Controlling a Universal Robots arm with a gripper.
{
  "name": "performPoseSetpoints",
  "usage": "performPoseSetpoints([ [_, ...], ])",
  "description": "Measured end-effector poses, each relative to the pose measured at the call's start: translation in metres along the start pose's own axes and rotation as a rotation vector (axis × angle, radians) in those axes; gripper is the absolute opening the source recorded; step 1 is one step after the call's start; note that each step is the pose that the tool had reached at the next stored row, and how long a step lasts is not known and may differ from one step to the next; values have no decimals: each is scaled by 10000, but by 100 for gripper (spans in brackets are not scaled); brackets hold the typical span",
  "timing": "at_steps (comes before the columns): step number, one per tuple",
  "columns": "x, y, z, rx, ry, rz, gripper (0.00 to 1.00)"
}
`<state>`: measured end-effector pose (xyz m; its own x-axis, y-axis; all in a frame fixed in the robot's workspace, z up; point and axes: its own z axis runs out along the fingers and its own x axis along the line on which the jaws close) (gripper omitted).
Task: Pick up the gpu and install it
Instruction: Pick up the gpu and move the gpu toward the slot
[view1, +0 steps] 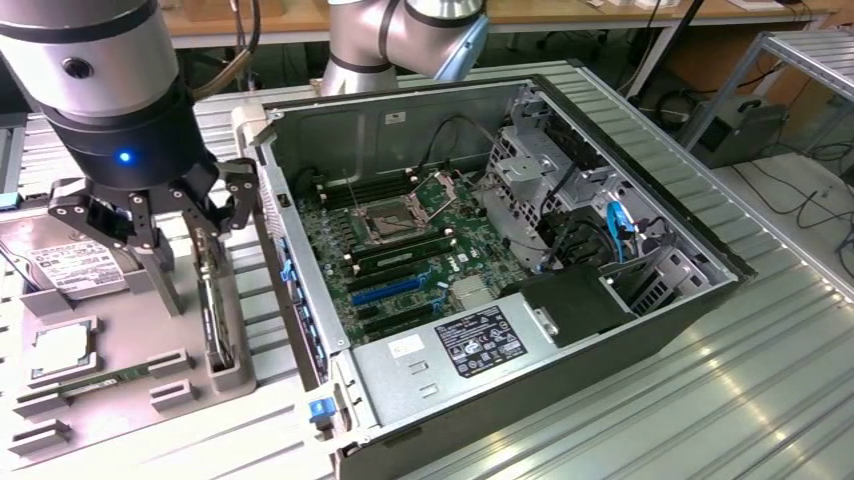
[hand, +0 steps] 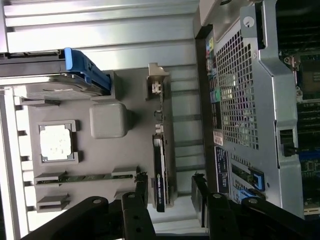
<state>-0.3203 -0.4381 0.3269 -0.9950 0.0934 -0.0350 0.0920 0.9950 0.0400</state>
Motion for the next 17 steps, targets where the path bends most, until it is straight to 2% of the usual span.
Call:
performPoseSetpoints([
  [8,2,-40,150,7,-8,196,48],
  [11,5,-51,253,10,-11,279,48],
  [17,9,-56,372,12,-12,331,48],
])
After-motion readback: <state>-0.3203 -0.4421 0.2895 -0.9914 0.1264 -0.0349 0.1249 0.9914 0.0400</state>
